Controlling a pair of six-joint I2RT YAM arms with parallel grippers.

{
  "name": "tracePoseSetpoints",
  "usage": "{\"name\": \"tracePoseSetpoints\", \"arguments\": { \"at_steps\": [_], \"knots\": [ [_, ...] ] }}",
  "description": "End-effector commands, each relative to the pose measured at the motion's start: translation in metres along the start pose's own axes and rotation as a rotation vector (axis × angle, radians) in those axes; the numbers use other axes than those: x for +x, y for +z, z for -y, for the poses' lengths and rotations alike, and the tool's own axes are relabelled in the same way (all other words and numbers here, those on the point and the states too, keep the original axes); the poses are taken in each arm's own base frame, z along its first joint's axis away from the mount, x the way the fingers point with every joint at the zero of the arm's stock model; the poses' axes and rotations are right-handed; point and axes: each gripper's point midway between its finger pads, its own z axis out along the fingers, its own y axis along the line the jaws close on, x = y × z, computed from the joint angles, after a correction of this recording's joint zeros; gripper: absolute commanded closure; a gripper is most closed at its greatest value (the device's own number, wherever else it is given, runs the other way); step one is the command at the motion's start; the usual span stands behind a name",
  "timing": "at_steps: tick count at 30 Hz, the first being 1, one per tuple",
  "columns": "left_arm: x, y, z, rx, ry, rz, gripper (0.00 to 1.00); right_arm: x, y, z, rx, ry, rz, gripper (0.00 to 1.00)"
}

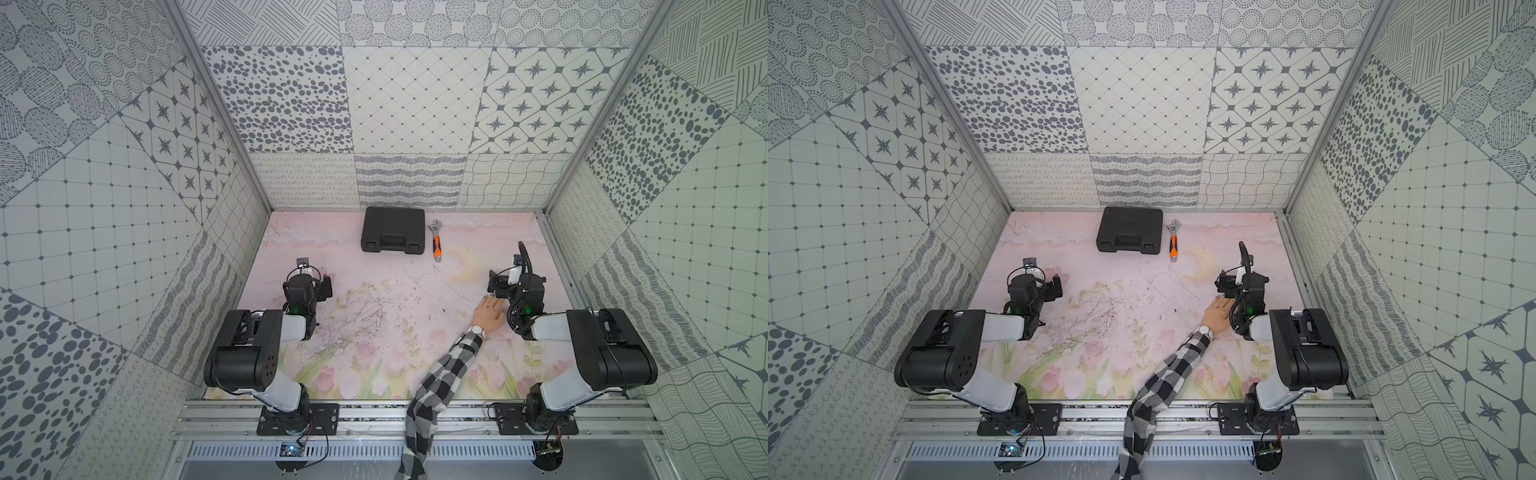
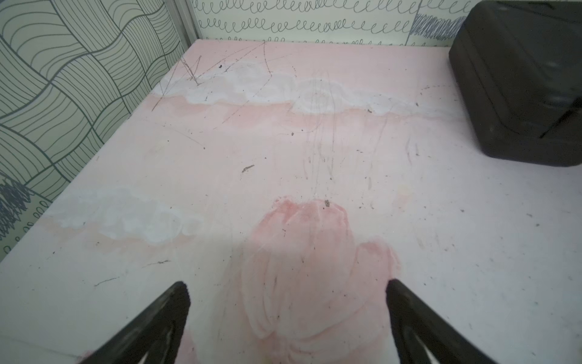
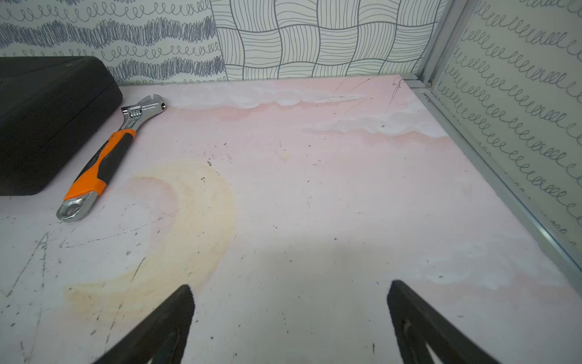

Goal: Take off the watch
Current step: Adjust the hand at the center of the board.

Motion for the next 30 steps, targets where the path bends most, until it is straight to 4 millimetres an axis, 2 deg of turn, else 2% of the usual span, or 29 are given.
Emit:
{"name": "tracePoseSetpoints", "arguments": {
  "at_steps": [1,24,26,30],
  "knots": [
    [-0.009,0.000,0.002,0.014,0.008,0.040,0.01,-0.018,-0.002,-0.001,-0.002,0.007,0.067,0.02],
    [-0.009,0.000,0.003,0.018,0.006,0.037,0.02,-0.018,-0.002,0.000,-0.029,0.030,0.068,0.02],
    [-0.018,-0.001,0.004,0.024,0.016,0.047,0.02,-0.026,-0.005,0.013,0.043,0.065,0.095,0.02],
    [-0.044,-0.015,-0.006,-0.034,-0.027,-0.054,0.02,-0.048,-0.024,0.017,0.065,0.091,0.043,0.02]
  ]
}}
